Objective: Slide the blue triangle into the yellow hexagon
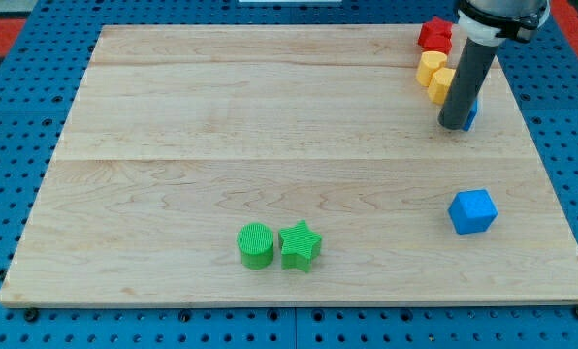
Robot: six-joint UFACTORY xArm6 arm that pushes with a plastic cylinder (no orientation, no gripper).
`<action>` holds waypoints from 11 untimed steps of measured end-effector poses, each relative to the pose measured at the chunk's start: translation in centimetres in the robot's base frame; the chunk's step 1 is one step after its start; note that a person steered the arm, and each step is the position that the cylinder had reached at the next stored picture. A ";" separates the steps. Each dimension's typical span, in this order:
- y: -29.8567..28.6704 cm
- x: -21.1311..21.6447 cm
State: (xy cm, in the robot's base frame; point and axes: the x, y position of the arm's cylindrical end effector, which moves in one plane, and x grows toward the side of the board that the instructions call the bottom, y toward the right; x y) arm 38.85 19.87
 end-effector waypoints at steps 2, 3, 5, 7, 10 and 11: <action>2.9 3.7; 5.7 3.2; 5.1 -0.6; 5.0 1.6; 3.3 0.2; 3.3 0.3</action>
